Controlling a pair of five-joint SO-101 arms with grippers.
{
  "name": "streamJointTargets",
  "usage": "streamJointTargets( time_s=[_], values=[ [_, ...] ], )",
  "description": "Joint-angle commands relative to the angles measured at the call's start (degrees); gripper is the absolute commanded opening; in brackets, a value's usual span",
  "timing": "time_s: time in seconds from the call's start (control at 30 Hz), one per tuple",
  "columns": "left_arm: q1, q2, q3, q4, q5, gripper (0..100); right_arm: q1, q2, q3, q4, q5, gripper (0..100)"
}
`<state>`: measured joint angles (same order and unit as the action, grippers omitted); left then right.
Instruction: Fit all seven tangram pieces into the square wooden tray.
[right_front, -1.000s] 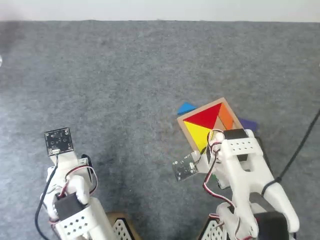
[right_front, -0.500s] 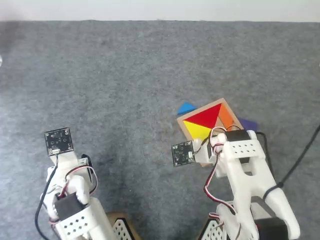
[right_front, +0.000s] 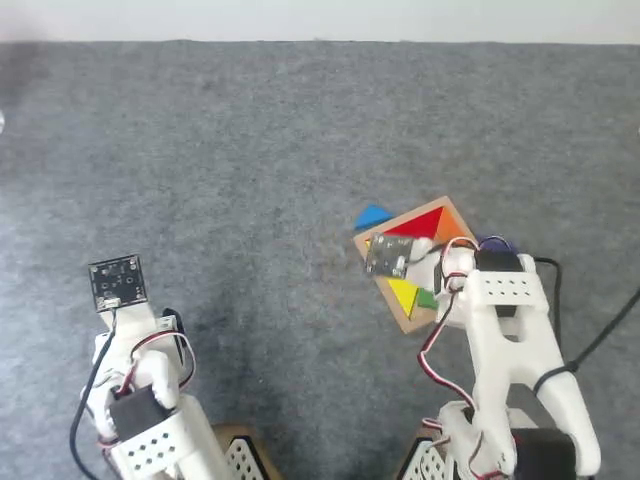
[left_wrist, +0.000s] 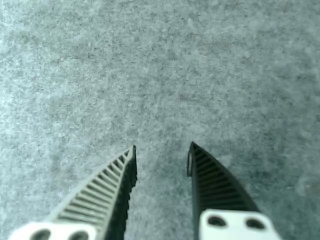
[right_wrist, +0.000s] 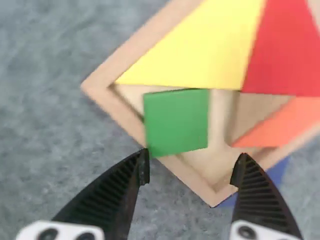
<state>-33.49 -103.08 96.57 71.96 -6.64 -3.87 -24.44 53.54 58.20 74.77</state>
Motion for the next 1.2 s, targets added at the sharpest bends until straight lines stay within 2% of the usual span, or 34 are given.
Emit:
streamJointTargets(
  time_s=[0.0,0.07,0.2,0.47,0.7,0.93,1.17],
  values=[
    [-0.35,-1.05,-0.22,0.26,0.44,17,-0.57,-0.04,-3.6,-3.12,-10.99,27.5],
    [-0.35,-1.05,-0.22,0.26,0.44,17,-1.19,-0.04,-3.34,-3.56,-13.63,27.5],
    [-0.35,-1.05,-0.22,0.26,0.44,17,-3.74,-0.04,-3.34,0.75,-12.22,27.5],
    [-0.35,-1.05,-0.22,0.26,0.44,17,-4.44,1.8,-3.43,0.84,-12.13,27.5],
    [-0.35,-1.05,-0.22,0.26,0.44,17,-2.51,9.89,-4.75,-6.11,-12.57,27.5],
    [-0.35,-1.05,-0.22,0.26,0.44,17,0.04,14.46,-14.86,-6.46,-17.49,27.5],
    [-0.35,-1.05,-0.22,0.26,0.44,17,0.22,15.34,-19.52,-6.46,-26.29,27.5]
  ],
)
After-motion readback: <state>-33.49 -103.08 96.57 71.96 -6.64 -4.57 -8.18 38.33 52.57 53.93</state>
